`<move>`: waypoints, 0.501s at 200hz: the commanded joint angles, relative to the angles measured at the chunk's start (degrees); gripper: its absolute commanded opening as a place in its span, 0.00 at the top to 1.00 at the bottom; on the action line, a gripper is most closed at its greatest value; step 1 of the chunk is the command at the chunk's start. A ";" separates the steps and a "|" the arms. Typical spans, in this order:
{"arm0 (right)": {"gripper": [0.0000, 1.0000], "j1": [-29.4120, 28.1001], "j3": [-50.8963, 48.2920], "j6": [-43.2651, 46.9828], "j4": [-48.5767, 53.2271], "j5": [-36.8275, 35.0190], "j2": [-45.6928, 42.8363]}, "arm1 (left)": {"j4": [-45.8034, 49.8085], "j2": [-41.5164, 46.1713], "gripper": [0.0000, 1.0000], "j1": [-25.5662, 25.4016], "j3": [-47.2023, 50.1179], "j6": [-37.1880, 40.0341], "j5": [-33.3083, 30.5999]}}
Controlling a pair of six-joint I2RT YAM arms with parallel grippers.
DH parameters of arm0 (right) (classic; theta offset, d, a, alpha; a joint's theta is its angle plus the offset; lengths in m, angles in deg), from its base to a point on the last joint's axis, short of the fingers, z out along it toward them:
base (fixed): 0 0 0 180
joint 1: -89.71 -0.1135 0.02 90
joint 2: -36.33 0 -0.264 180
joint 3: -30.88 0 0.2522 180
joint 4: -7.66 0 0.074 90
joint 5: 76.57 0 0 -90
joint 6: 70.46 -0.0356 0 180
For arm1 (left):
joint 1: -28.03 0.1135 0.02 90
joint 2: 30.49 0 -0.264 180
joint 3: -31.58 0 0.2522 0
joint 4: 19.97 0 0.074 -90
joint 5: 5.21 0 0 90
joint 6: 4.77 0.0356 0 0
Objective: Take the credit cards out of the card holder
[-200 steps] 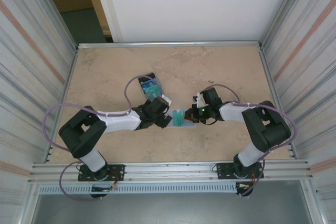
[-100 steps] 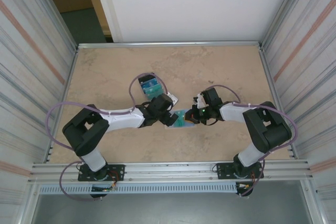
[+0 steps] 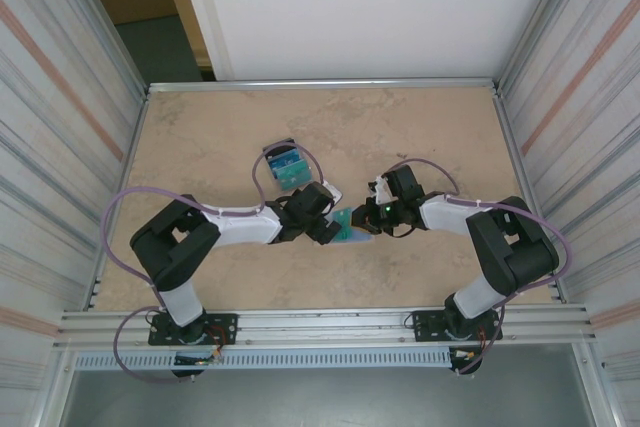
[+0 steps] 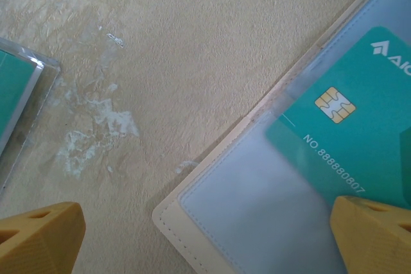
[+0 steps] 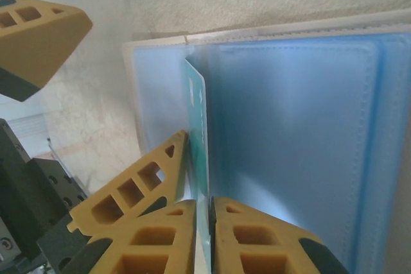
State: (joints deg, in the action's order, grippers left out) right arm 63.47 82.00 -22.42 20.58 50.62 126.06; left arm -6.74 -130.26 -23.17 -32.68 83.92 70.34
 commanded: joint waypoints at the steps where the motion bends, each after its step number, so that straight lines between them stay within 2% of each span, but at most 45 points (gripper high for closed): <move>1: 0.82 -1.17 0.47 -1.04 -2.51 -0.90 -0.47 | 0.00 -1.27 0.01 -0.46 0.48 -0.50 0.55; 58: 0.82 -3.37 1.83 -0.38 -2.26 -3.95 2.66 | 0.08 -0.92 0.01 -0.47 0.49 -1.16 0.75; 79: 0.95 -3.72 2.60 0.86 -0.37 -5.73 2.90 | 0.10 -0.40 0.01 -0.47 0.55 -1.38 0.57; 100: 0.99 -3.69 4.03 3.42 4.18 -8.04 1.04 | 0.18 1.39 0.01 -0.43 0.90 -1.68 -0.31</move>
State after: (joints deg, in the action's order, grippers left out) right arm 60.17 83.51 -21.74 19.44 47.27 128.29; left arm -6.76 -130.24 -23.21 -32.68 83.44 70.42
